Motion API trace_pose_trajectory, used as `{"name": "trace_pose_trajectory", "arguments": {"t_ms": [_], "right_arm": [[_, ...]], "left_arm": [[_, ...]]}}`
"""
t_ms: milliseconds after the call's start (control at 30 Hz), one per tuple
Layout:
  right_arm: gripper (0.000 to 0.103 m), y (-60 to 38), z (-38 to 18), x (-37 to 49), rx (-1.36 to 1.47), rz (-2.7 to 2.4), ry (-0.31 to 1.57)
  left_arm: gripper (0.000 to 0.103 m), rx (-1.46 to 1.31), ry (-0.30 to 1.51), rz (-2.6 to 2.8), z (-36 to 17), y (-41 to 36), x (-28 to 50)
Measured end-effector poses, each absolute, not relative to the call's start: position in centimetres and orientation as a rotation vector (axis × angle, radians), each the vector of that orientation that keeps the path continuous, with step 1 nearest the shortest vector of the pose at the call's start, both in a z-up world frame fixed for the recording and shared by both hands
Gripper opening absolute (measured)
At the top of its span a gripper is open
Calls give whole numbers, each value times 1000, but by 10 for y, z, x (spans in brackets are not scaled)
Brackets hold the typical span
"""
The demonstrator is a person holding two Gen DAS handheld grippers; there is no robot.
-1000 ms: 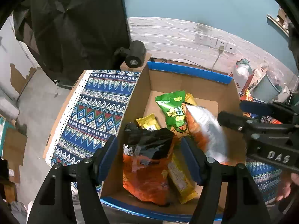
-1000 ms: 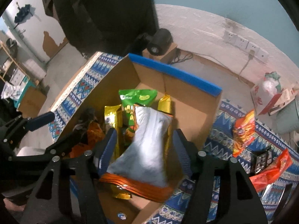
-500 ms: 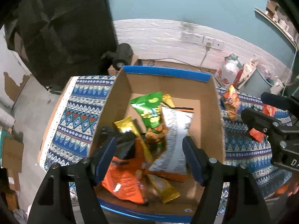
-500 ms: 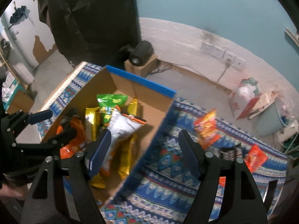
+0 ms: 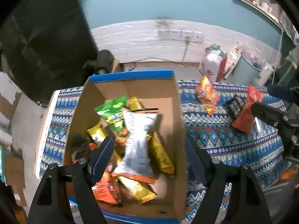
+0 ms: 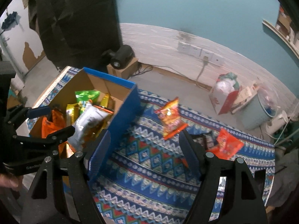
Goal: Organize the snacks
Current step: 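Move both open tools from the box back over the snack pile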
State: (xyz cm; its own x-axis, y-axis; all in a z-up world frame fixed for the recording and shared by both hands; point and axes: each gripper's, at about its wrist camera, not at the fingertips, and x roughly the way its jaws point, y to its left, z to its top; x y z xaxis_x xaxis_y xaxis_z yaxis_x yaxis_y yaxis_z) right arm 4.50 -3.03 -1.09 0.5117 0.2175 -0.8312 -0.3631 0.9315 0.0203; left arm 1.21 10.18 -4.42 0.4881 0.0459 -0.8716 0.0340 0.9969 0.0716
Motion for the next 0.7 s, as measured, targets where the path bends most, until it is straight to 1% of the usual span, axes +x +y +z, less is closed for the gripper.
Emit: {"name": "trace_pose_trajectory", "arguments": {"t_ms": [333, 700], "right_arm": [[76, -104, -19, 38, -121, 249, 993], [76, -186, -32, 28, -88, 129, 1026]], "left_arm": [[82, 139, 1078, -57, -45, 48, 21], [82, 83, 1162, -108, -62, 2, 46]]}}
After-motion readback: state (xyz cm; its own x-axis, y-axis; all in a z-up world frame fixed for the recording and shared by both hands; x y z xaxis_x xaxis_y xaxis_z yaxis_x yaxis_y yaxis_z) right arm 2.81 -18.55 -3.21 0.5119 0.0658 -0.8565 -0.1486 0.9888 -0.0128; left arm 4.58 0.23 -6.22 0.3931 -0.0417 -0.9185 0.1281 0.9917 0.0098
